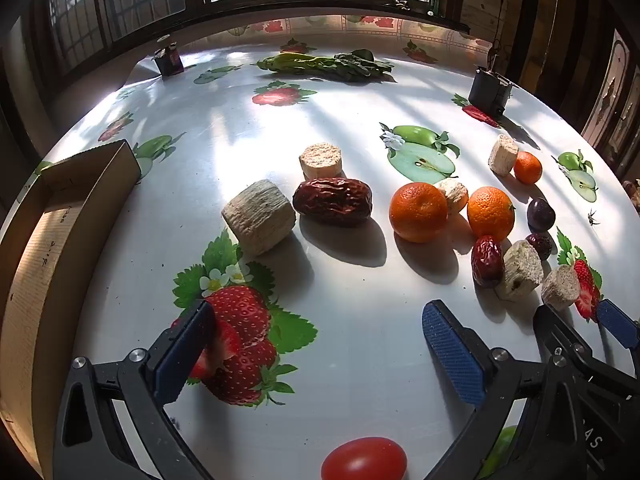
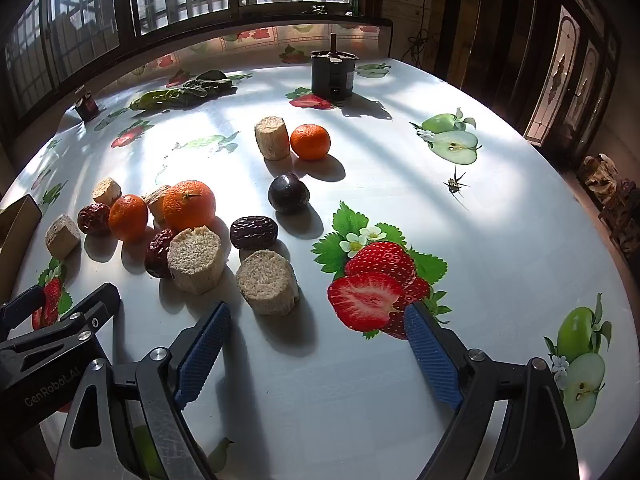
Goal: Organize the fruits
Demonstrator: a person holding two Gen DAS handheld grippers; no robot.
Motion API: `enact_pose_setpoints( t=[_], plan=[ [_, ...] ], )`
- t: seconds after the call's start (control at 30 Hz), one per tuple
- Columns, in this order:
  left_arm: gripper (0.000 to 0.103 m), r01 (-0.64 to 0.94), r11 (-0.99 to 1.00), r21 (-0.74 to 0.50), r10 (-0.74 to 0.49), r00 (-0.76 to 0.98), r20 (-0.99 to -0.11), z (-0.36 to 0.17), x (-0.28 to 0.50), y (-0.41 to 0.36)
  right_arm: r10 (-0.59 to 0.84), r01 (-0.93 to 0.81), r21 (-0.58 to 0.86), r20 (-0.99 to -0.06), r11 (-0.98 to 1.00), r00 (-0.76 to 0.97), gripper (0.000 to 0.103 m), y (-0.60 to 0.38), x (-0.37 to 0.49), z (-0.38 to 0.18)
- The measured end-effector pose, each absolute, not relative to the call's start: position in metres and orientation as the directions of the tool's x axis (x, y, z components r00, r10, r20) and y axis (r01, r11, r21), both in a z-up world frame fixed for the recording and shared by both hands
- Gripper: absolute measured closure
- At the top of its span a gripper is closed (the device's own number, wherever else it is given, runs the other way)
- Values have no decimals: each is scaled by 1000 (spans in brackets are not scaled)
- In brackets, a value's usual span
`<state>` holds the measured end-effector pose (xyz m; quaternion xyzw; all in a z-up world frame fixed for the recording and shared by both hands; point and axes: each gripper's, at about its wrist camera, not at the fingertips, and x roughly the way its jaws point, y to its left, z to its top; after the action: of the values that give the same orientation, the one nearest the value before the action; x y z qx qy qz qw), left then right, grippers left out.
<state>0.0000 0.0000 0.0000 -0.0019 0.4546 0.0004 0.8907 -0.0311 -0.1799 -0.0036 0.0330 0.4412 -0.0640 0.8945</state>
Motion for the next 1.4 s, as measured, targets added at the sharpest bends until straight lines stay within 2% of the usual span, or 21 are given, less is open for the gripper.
enact_pose_setpoints(
  t=[0.57, 0.87, 1.0, 1.1, 1.2, 1.3, 1.4],
  plan=[
    [0, -3, 1000, -5, -2, 586, -810, 0, 0, 0, -84, 144, 4, -792, 990, 604, 12, -180, -31, -4],
    [0, -17, 1000, 0, 9, 534, -846, 1, -1, 6, -88, 149, 4, -793, 989, 603, 12, -179, -33, -3],
    [0, 33, 999, -10, -26, 525, -851, 2, -4, 5, -69, 140, 15, -816, 990, 574, 11, -180, -32, -3],
    [1, 24, 996, -91, -90, 527, -845, 8, -11, 15, -57, 124, 16, -825, 992, 563, 10, -179, -33, -3],
    [4, 22, 987, -159, -143, 574, -806, 27, -27, 27, -57, 119, 15, -817, 993, 574, 10, -178, -39, -3],
    [4, -2, 990, -140, -98, 702, -706, 63, -58, 42, -73, 132, 5, -813, 991, 577, 10, -177, -42, -2],
    [4, -69, 994, -81, 8, 806, -592, 104, -95, 65, -60, 155, 49, -778, 987, 625, 11, -181, -58, 9]
  ],
)
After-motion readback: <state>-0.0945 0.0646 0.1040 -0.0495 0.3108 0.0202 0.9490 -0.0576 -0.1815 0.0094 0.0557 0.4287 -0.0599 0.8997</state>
